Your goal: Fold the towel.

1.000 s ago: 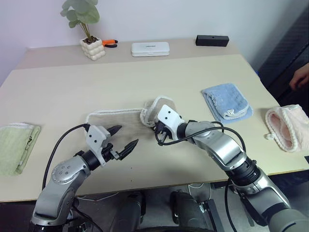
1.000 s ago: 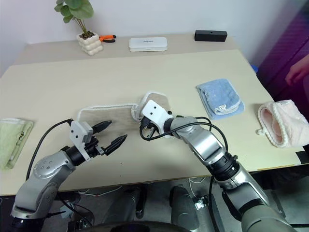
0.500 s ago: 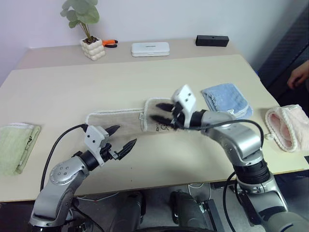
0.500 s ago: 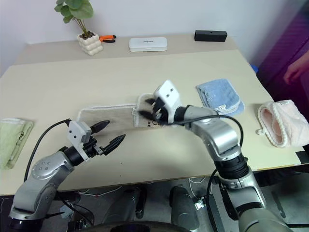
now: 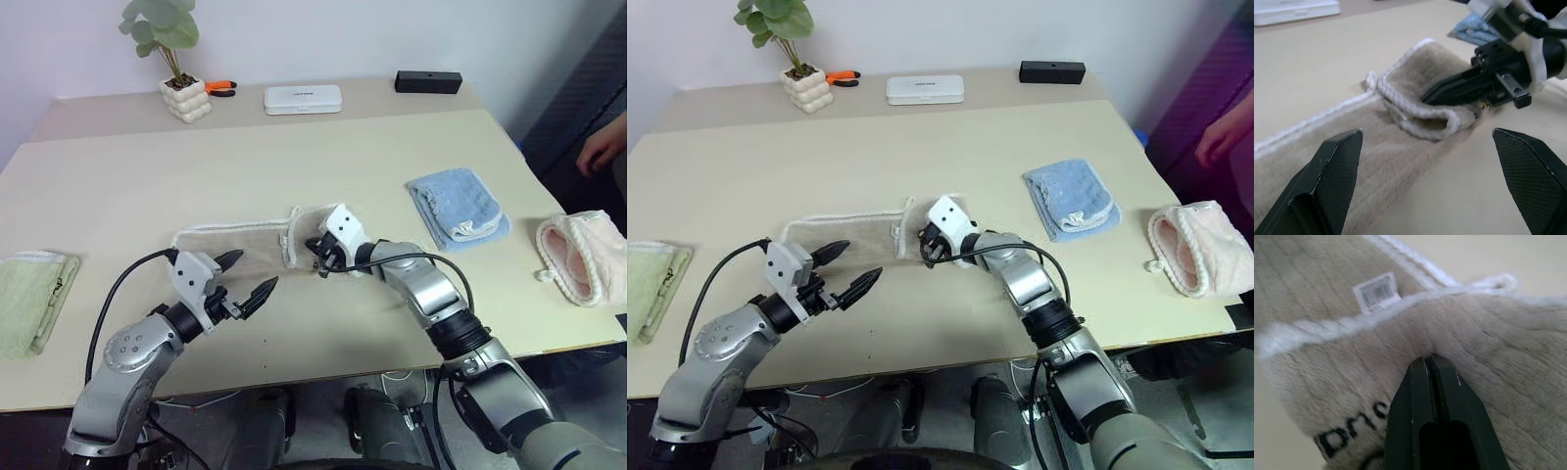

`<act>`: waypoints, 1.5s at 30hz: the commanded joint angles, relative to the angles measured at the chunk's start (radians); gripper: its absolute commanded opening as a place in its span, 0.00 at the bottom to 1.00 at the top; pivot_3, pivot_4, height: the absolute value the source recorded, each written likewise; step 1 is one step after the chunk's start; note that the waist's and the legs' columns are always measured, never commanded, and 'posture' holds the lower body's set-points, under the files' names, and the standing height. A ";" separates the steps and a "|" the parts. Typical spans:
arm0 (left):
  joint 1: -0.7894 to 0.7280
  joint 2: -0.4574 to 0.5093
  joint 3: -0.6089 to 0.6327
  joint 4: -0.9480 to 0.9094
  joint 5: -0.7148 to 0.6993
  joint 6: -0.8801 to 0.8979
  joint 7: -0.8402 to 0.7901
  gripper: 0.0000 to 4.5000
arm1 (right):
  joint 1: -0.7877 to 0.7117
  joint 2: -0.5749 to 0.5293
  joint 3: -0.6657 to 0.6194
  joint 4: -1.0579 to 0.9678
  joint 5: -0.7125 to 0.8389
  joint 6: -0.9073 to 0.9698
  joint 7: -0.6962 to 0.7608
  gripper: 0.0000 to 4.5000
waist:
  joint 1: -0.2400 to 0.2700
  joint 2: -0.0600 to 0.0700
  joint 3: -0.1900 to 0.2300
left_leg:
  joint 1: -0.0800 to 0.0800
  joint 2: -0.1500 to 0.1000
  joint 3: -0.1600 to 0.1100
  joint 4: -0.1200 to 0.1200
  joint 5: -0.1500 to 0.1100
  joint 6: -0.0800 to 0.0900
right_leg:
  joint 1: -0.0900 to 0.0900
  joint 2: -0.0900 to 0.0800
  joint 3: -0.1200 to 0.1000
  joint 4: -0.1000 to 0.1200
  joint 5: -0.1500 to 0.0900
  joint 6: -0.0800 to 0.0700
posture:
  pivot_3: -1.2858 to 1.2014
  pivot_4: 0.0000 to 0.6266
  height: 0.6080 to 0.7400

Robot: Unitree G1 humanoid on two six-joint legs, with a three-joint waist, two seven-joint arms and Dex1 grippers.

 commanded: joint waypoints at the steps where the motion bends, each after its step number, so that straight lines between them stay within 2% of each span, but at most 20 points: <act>1: 0.083 -0.068 0.116 -0.118 -0.097 0.082 0.129 0.96 | -0.033 -0.043 -0.091 -0.128 0.023 -0.092 0.034 0.19 | 0.000 0.000 0.000 | 0.000 0.000 0.000 0.000 0.000 0.000 | -0.001 0.000 0.001 0.000 0.000 0.000 | 0.52 0.24 1.00; 3: 0.107 -0.134 0.172 -0.145 -0.172 0.133 0.221 1.00 | -0.039 -0.077 -0.089 -0.176 0.012 -0.148 0.079 0.39 | 0.005 0.000 0.000 | 0.000 0.000 0.000 0.000 0.000 0.000 | -0.001 -0.001 0.001 0.000 0.000 0.000 | 0.52 0.24 1.00; 6: 0.132 -0.220 0.248 -0.176 -0.278 0.170 0.331 1.00 | -0.038 -0.110 -0.073 -0.244 0.010 -0.204 0.143 0.71 | 0.005 -0.001 0.000 | 0.000 0.000 -0.001 0.001 0.000 0.000 | 0.001 0.000 0.000 0.000 0.000 0.000 | 0.52 0.24 1.00; 8: 0.129 -0.270 0.295 -0.177 -0.352 0.198 0.421 1.00 | -0.032 -0.114 -0.065 -0.273 0.014 -0.218 0.170 0.96 | 0.004 -0.001 0.000 | 0.000 0.001 -0.001 0.001 0.000 0.000 | 0.001 0.000 -0.001 0.000 0.000 0.000 | 0.52 0.24 1.00; 9: 0.125 -0.301 0.325 -0.172 -0.405 0.207 0.479 1.00 | -0.026 -0.110 -0.060 -0.292 0.020 -0.219 0.183 0.98 | 0.004 -0.001 0.000 | 0.000 0.001 -0.001 0.001 0.000 0.000 | 0.001 0.000 -0.001 0.000 0.000 0.000 | 0.52 0.24 1.00; 12: 0.101 -0.358 0.391 -0.141 -0.552 0.238 0.631 1.00 | -0.014 -0.094 -0.052 -0.316 0.032 -0.217 0.204 0.98 | 0.006 -0.002 0.000 | 0.000 0.001 -0.001 0.001 0.000 0.000 | 0.001 0.000 0.000 0.000 0.000 0.000 | 0.52 0.24 1.00; 16: 0.034 -0.380 0.438 -0.052 -0.724 0.281 0.830 1.00 | -0.001 -0.072 -0.032 -0.325 0.024 -0.227 0.211 0.98 | 0.008 -0.002 -0.001 | 0.000 0.001 -0.002 0.003 0.000 0.000 | 0.002 0.000 0.000 0.000 0.000 0.000 | 0.52 0.24 1.00; 23: -0.121 -0.349 0.425 0.101 -0.905 0.320 0.974 1.00 | 0.009 -0.055 -0.016 -0.349 0.015 -0.226 0.203 0.98 | 0.011 -0.002 -0.001 | 0.000 0.000 -0.002 0.005 0.000 0.000 | 0.003 0.001 -0.001 0.001 0.000 0.000 | 0.52 0.24 1.00; 27: -0.200 -0.362 0.413 0.160 -0.983 0.312 1.026 0.59 | 0.025 -0.059 -0.007 -0.370 -0.001 -0.228 0.195 1.00 | 0.020 -0.003 -0.001 | 0.000 0.000 -0.002 0.006 0.000 0.000 | 0.003 0.001 -0.001 0.001 0.000 0.000 | 0.52 0.24 1.00; 32: -0.238 -0.369 0.419 0.186 -1.017 0.264 1.034 0.01 | 0.042 -0.066 -0.008 -0.389 -0.013 -0.222 0.189 1.00 | 0.023 -0.003 -0.001 | 0.000 0.000 -0.002 0.006 0.000 -0.001 | 0.003 0.001 -0.001 0.001 0.000 0.000 | 0.52 0.24 1.00; 35: -0.253 -0.344 0.446 0.177 -0.969 0.196 0.978 0.01 | 0.050 -0.069 -0.010 -0.394 -0.017 -0.213 0.188 1.00 | 0.023 -0.003 -0.001 | 0.000 0.000 -0.001 0.006 0.000 -0.001 | 0.003 0.001 -0.001 0.001 0.000 0.000 | 0.52 0.24 1.00; 38: -0.246 -0.236 0.488 0.171 -0.853 0.134 0.883 0.01 | 0.070 -0.089 -0.019 -0.393 -0.023 -0.198 0.189 1.00 | 0.021 -0.004 -0.001 | 0.000 0.001 -0.001 0.006 0.000 -0.001 | 0.003 0.002 -0.001 0.001 -0.001 -0.002 | 0.52 0.24 1.00; 42: -0.220 -0.059 0.512 0.138 -0.780 0.143 0.721 0.01 | 0.109 -0.126 -0.050 -0.384 -0.012 -0.175 0.185 1.00 | 0.022 -0.004 -0.001 | 0.000 0.000 -0.001 0.006 -0.001 -0.001 | 0.002 0.002 0.000 0.000 -0.002 -0.004 | 0.52 0.24 1.00; 45: -0.205 0.078 0.461 0.070 -0.725 0.180 0.575 0.01 | 0.135 -0.160 -0.059 -0.372 -0.017 -0.188 0.197 1.00 | 0.029 -0.004 -0.001 | 0.000 0.000 -0.001 0.006 -0.001 -0.001 | 0.003 0.002 0.000 0.000 -0.002 -0.005 | 0.52 0.24 1.00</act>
